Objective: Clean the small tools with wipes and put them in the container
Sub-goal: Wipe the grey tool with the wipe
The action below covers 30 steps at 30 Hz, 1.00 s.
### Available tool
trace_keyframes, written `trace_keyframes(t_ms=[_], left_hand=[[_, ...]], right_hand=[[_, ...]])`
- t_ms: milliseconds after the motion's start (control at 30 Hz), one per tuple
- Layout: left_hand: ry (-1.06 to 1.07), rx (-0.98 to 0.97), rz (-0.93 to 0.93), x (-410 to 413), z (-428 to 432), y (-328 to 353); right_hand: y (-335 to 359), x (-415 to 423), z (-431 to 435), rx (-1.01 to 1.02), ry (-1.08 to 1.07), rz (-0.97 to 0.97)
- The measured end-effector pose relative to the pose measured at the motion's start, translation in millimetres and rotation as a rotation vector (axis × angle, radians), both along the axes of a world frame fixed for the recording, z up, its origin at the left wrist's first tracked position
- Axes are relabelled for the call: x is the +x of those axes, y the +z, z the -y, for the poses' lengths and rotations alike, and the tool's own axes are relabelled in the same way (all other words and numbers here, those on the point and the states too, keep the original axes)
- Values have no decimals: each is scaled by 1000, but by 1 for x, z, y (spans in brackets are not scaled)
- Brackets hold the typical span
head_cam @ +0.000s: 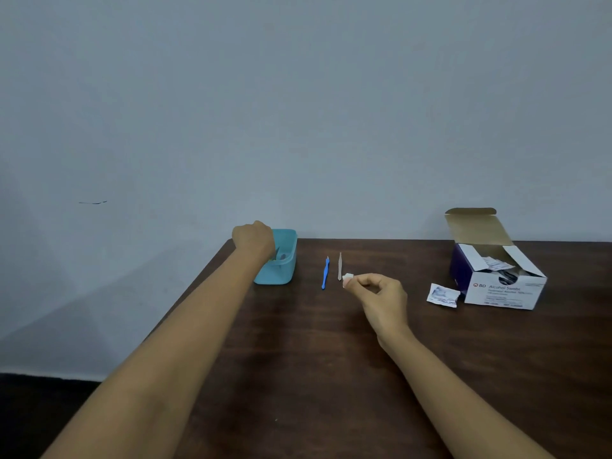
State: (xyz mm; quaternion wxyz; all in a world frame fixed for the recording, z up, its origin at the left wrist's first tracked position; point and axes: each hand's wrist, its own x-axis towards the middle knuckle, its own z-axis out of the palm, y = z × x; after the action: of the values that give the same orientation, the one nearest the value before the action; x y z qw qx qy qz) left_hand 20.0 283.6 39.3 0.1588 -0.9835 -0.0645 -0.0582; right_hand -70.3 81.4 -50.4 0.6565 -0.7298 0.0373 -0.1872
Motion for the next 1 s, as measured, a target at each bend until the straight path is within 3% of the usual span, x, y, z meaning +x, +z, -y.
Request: trace_keyframes(t_ms=[667,900,1000], left_hand=[[98,-46,17,7,7,-7],[-75,-49,326,-1,31,10],[-164,-225,377,-8,57,15]], right_hand=[[1,0,1,37,-9,-9],[0,3,6,252,-61,-8],[5,-2,7,359,-79,15]])
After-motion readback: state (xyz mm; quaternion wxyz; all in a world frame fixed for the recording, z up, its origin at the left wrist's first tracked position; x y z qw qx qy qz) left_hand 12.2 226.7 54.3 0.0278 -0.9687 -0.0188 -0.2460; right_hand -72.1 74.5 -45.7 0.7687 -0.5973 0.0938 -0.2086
